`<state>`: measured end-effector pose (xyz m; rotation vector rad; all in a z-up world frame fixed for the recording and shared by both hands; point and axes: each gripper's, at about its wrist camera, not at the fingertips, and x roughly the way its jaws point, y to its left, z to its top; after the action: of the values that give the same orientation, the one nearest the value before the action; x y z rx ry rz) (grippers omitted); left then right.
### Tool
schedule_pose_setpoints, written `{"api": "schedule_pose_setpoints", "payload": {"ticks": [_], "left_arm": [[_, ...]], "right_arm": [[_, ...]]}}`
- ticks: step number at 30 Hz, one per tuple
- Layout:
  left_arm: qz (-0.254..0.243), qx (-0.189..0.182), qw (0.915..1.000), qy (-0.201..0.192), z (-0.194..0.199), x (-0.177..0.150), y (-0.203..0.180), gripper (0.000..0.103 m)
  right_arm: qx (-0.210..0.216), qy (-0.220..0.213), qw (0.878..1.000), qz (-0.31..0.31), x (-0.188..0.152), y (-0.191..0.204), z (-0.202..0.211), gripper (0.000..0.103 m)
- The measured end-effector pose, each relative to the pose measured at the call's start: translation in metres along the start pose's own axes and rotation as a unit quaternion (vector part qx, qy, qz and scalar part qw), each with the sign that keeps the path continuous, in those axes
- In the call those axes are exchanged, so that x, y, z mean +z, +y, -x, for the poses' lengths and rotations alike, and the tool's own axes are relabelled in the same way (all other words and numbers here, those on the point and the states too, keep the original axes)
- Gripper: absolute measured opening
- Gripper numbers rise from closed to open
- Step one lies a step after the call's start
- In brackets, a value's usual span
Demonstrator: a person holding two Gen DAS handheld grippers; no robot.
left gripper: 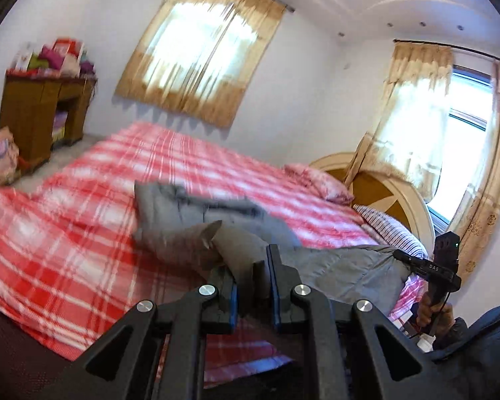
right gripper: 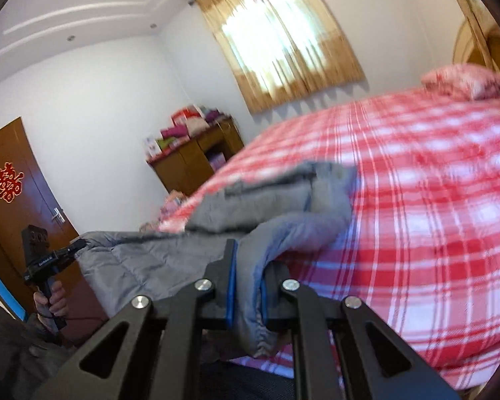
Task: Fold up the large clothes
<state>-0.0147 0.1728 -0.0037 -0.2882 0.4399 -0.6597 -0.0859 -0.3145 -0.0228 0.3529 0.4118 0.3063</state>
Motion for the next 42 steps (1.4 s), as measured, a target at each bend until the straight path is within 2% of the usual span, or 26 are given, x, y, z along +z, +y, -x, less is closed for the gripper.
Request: {"api": "schedule_pose_setpoints", "payload": {"ticks": [3,5,8,12,14,18,19,23,26,29,30,32,33,34,37,38,39,41,42], "left_arm": [[-0.007,0.012,0.9997,-0.019,0.004,0.024,-0.006,0.014],[0.005,0.028,0.9994,-0.022,-0.003,0.039,0.0,0.014],[0.045,0.047,0.9978,-0.007,-0.037,0.064,0.024,0.014],[0.068,0.103,0.9922,0.014,-0.111,0.095,0.063,0.014],[0.084,0.131,0.9874,0.03,-0.151,0.105,0.087,0.014],[0.133,0.191,0.9699,0.074,-0.239,0.108,0.144,0.014],[0.137,0.211,0.964,0.087,-0.265,0.104,0.158,0.014],[0.128,0.263,0.9483,0.124,-0.328,0.085,0.188,0.015],[0.137,0.279,0.9396,0.143,-0.354,0.069,0.206,0.015],[0.161,0.256,0.9408,0.153,-0.365,0.059,0.223,0.017],[0.177,0.237,0.9428,0.154,-0.363,0.057,0.231,0.018],[0.213,0.202,0.9443,0.149,-0.355,0.058,0.242,0.019],[0.232,0.182,0.9444,0.146,-0.351,0.059,0.248,0.019],[0.261,0.154,0.9425,0.142,-0.342,0.061,0.258,0.021],[0.313,0.116,0.9336,0.131,-0.321,0.071,0.269,0.025],[0.312,0.125,0.9338,0.124,-0.313,0.077,0.268,0.029],[0.294,0.149,0.9366,0.118,-0.303,0.086,0.264,0.032],[0.252,0.181,0.9445,0.106,-0.285,0.101,0.252,0.044],[0.232,0.193,0.9485,0.096,-0.274,0.11,0.244,0.046]], "right_arm": [[0.011,-0.035,0.999,0.006,0.023,0.004,0.011,0.014],[0.01,-0.045,0.999,-0.003,0.041,-0.003,0.002,0.014],[0.001,-0.043,0.999,-0.027,0.069,-0.022,-0.032,0.014],[-0.021,-0.03,0.998,-0.054,0.108,-0.054,-0.112,0.014],[-0.036,-0.021,0.997,-0.067,0.121,-0.072,-0.151,0.014],[-0.075,0.009,0.992,-0.099,0.13,-0.115,-0.238,0.014],[-0.083,0.015,0.991,-0.102,0.128,-0.121,-0.251,0.014],[-0.138,0.039,0.985,-0.097,0.109,-0.146,-0.315,0.014],[-0.184,0.048,0.977,-0.095,0.088,-0.161,-0.343,0.017],[-0.216,0.064,0.968,-0.111,0.074,-0.176,-0.358,0.03],[-0.223,0.066,0.965,-0.118,0.068,-0.181,-0.359,0.042],[-0.258,0.06,0.956,-0.129,0.063,-0.189,-0.356,0.08],[-0.27,0.052,0.951,-0.141,0.061,-0.193,-0.354,0.103],[-0.265,0.039,0.949,-0.165,0.058,-0.201,-0.346,0.103],[-0.251,0.047,0.946,-0.199,0.056,-0.213,-0.337,0.103],[-0.253,0.048,0.947,-0.192,0.058,-0.21,-0.334,0.103],[-0.259,0.043,0.949,-0.175,0.061,-0.204,-0.327,0.103],[-0.273,0.024,0.952,-0.136,0.072,-0.185,-0.31,0.101],[-0.28,0.005,0.953,-0.113,0.079,-0.172,-0.296,0.1]]}}
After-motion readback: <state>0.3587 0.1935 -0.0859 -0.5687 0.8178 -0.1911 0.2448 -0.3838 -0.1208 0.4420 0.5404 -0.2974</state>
